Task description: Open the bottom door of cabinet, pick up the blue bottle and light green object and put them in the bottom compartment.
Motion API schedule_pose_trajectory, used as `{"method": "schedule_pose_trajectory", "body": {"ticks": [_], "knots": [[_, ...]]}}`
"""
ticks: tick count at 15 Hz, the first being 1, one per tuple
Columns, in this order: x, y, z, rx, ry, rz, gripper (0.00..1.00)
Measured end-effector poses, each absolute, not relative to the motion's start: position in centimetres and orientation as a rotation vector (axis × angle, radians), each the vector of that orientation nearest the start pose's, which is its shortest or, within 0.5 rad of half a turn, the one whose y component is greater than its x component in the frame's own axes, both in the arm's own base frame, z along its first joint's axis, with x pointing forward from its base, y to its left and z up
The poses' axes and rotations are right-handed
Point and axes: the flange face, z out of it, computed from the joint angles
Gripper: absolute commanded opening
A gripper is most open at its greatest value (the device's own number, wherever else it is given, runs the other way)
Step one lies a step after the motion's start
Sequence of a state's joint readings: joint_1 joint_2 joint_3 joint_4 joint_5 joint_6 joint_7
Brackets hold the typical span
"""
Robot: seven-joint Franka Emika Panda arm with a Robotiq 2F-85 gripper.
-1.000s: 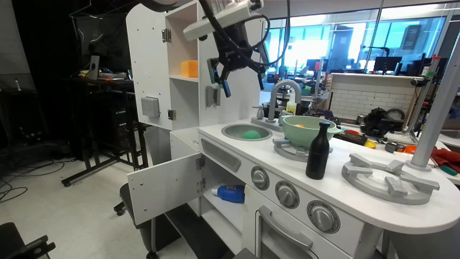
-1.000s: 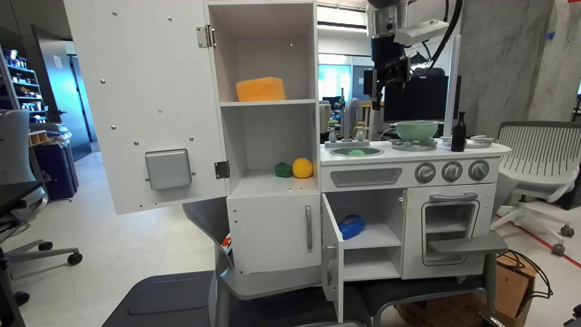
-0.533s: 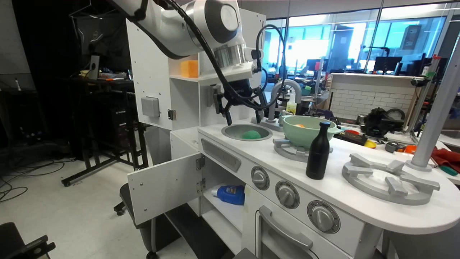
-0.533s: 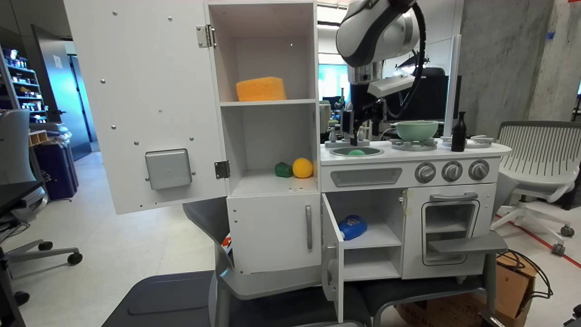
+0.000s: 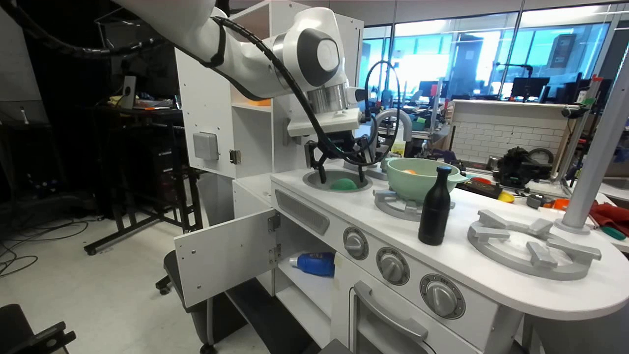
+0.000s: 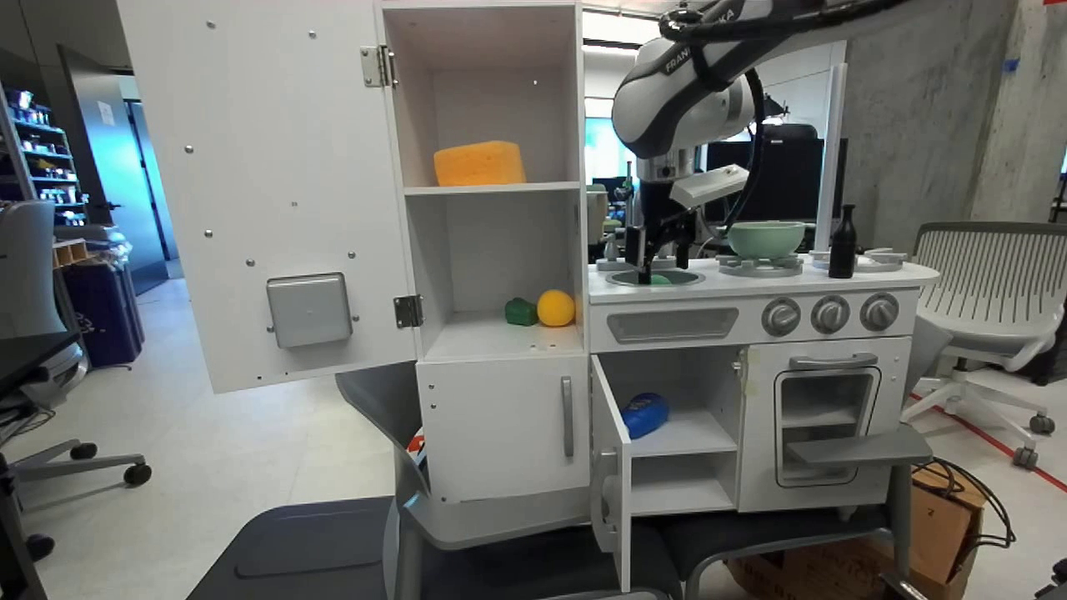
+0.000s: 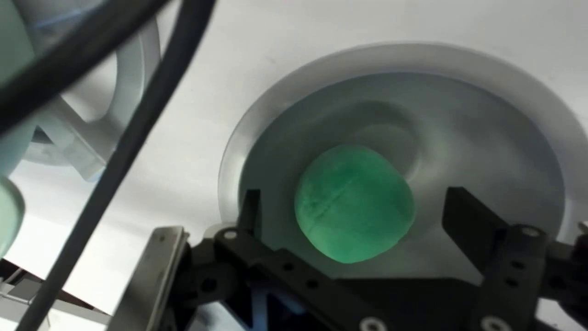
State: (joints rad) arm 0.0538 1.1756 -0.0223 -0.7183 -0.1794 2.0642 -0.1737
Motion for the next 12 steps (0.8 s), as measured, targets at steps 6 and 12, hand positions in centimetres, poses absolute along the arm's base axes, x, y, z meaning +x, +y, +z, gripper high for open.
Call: {"method": "schedule_pose_trajectory", "body": {"ticks": [6, 12], "knots": [[82.3, 2.2, 23.1, -3.281, -0.519, -0.256, 1.00], [82.5, 2.6, 23.2, -3.263, -0.572, -0.275, 1.00]]}}
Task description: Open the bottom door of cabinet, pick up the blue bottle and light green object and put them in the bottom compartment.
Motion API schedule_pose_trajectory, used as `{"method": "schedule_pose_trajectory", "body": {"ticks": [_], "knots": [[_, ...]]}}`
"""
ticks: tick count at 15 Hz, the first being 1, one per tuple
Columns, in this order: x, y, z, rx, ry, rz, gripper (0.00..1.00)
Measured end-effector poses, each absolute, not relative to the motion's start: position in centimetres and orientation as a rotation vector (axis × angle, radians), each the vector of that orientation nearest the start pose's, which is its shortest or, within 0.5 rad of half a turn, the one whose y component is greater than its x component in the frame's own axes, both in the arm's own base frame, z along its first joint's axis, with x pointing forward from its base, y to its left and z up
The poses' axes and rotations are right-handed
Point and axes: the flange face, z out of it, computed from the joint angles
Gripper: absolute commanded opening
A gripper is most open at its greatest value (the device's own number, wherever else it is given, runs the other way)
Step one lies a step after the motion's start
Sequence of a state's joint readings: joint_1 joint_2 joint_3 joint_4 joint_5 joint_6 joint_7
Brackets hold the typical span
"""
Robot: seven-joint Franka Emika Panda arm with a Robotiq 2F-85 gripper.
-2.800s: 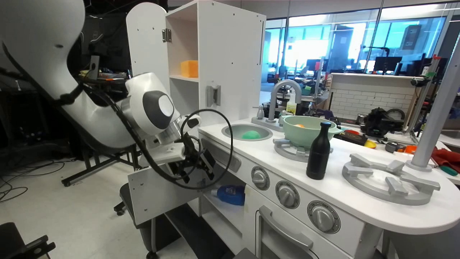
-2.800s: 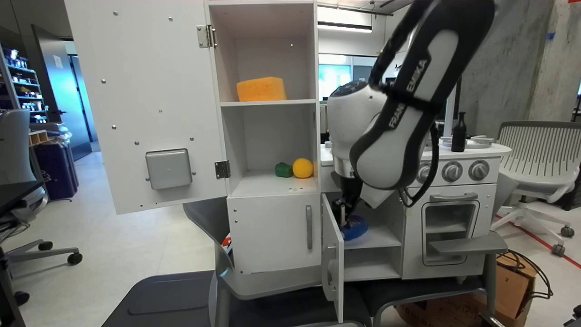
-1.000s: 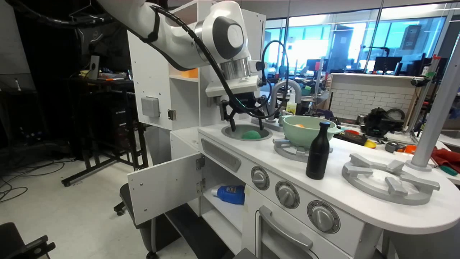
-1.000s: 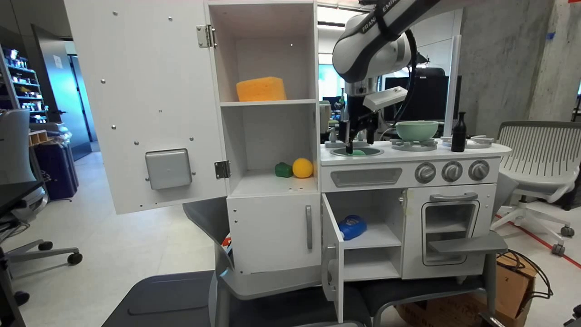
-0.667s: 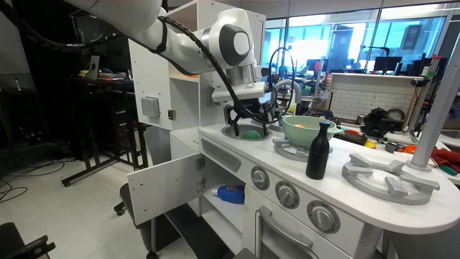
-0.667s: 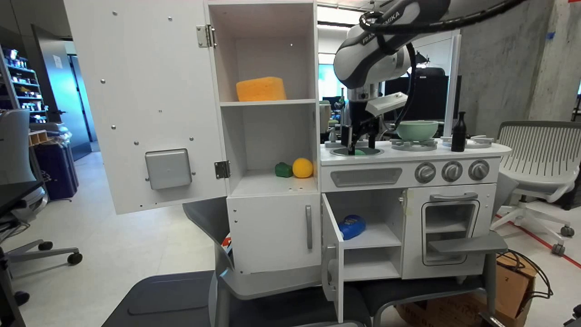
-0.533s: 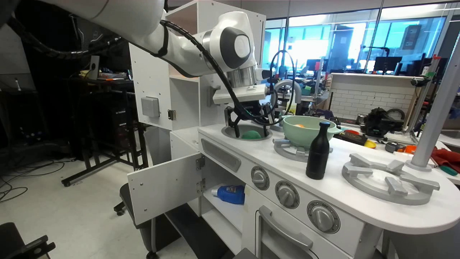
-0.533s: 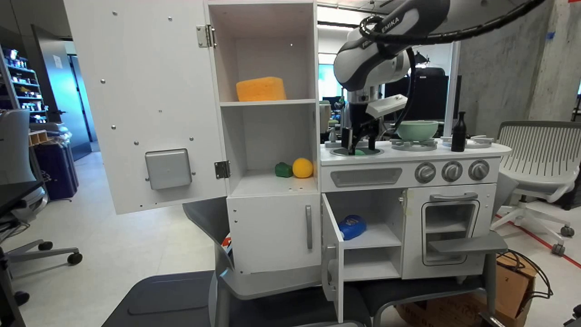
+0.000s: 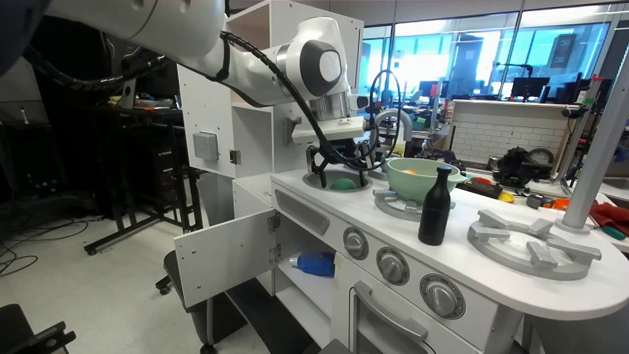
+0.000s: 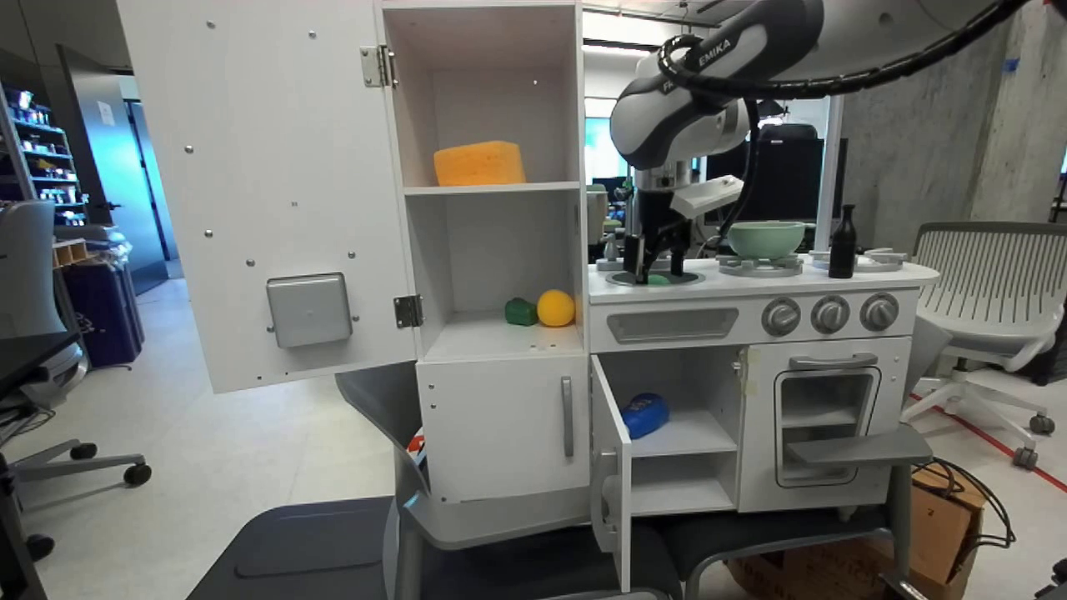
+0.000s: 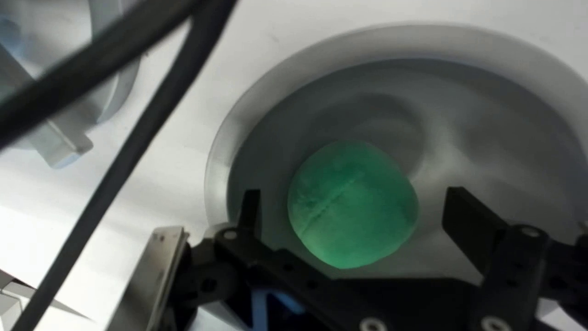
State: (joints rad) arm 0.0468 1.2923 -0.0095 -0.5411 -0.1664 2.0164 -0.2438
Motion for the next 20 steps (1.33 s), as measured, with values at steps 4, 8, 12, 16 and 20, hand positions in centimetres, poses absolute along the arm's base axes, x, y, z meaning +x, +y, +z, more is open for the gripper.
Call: {"method": "schedule_pose_trajectory", "body": {"ticks": [4, 8, 12, 16, 20], "knots": [[82.4, 3.1, 22.8, -3.242, -0.610, -0.266, 1.00], [82.3, 3.1, 21.8, -3.233, -0.627, -0.247, 1.00], [82.3, 2.6, 21.9, -3.235, -0.617, -0.250, 0.74], [82.4, 1.9, 22.0, -3.239, -0.603, -0.256, 0.42], [82.4, 1.7, 22.2, -3.240, -0.599, -0.260, 0.16]]}}
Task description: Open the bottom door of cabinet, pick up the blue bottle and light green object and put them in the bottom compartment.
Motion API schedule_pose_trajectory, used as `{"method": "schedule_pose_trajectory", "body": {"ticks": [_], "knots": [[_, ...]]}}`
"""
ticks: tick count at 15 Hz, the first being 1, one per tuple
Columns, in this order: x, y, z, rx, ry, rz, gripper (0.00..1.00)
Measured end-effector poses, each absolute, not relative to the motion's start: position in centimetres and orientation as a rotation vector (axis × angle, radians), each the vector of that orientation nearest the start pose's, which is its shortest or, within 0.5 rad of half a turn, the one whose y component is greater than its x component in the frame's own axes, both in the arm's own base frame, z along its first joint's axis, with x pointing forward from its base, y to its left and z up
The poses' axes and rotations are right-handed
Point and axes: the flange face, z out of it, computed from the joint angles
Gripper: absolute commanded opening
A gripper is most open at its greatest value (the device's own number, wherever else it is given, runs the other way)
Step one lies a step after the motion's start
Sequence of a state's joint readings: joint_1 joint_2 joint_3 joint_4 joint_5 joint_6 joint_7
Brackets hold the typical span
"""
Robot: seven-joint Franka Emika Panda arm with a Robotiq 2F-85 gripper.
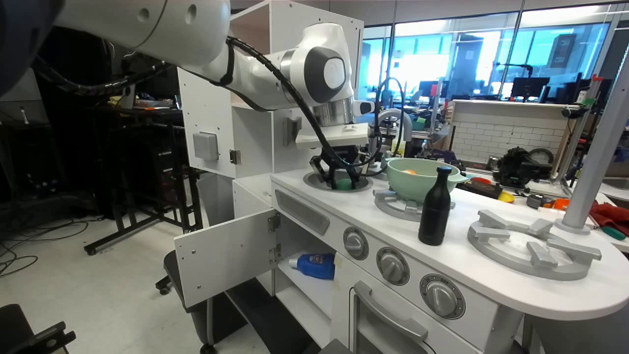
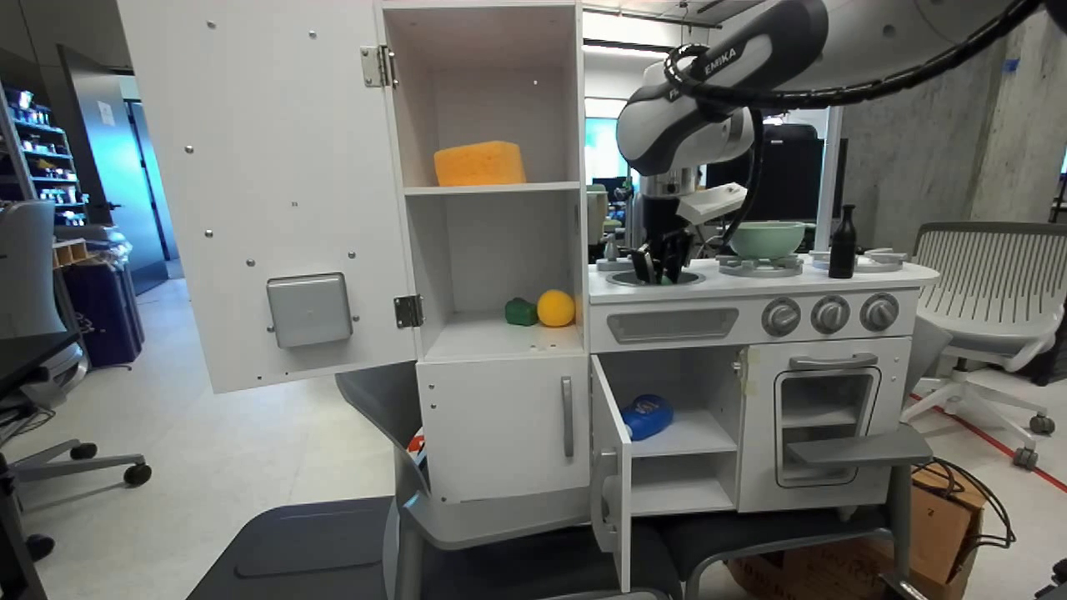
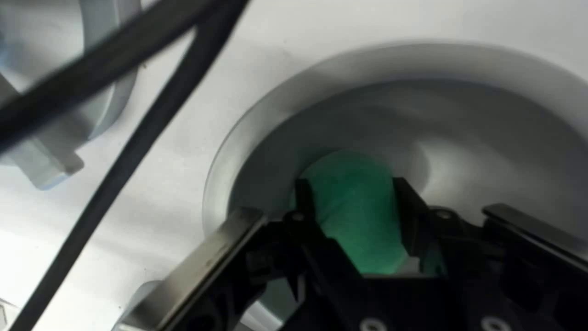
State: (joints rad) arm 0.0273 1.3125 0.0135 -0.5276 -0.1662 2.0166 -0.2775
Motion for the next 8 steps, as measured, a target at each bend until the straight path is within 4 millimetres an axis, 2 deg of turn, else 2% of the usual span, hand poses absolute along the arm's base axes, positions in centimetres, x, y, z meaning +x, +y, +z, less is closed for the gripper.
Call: {"method": "schedule_pose_trajectory", "body": {"ticks": [2, 4, 6, 8], "knots": [[82.5, 1.7, 22.4, -3.240, -0.600, -0.266, 0.03], [82.5, 1.7, 22.6, -3.238, -0.612, -0.270, 0.05], [82.5, 1.9, 22.9, -3.231, -0.637, -0.272, 0.03], [82.4, 2.5, 24.0, -3.216, -0.670, -0.256, 0.04]]}}
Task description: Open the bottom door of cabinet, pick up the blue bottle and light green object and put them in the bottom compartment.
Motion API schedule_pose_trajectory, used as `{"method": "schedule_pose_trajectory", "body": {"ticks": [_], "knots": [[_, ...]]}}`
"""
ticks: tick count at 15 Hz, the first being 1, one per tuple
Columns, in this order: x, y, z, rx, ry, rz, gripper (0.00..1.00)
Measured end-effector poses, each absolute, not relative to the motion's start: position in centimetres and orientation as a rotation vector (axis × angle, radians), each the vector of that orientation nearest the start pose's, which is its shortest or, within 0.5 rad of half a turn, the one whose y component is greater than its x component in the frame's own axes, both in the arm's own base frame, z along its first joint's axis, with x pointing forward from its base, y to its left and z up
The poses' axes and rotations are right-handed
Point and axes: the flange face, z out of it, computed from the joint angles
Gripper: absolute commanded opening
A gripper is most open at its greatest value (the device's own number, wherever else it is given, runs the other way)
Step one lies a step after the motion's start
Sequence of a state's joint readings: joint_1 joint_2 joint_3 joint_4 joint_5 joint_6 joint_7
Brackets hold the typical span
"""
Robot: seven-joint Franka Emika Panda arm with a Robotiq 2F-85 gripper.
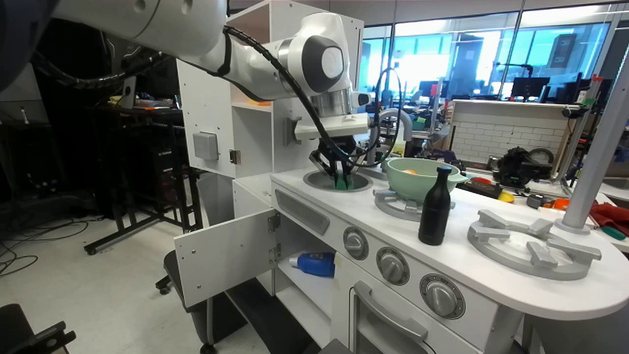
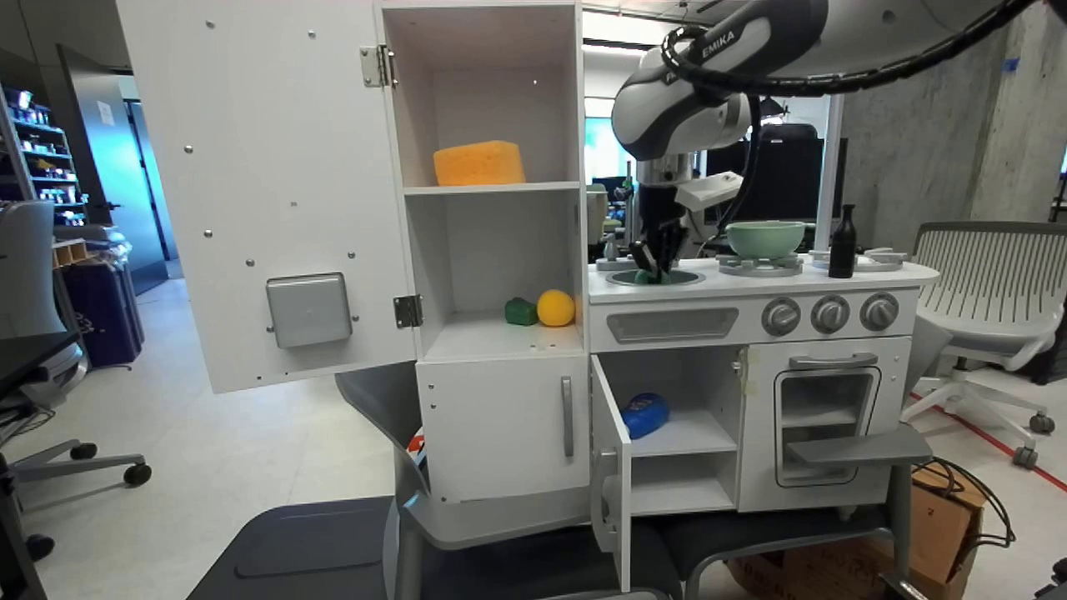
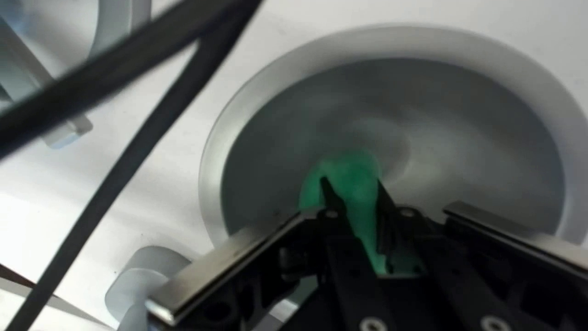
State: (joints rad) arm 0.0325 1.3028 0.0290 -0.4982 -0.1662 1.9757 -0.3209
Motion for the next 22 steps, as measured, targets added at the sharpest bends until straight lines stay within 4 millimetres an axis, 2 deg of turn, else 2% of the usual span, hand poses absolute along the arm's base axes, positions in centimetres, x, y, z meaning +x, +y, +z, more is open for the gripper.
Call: {"method": "schedule_pose_trajectory", "body": {"ticks": [6, 12, 18, 22], "knots": [[81.3, 6.8, 29.3, -3.145, -0.757, -0.148, 0.04], [79.0, 11.6, 30.3, -3.098, -0.836, 0.069, 0.04], [78.1, 11.3, 31.0, -3.088, -0.836, 0.183, 0.04], [77.3, 11.3, 31.8, -3.029, -0.963, 0.274, 0.04]]}}
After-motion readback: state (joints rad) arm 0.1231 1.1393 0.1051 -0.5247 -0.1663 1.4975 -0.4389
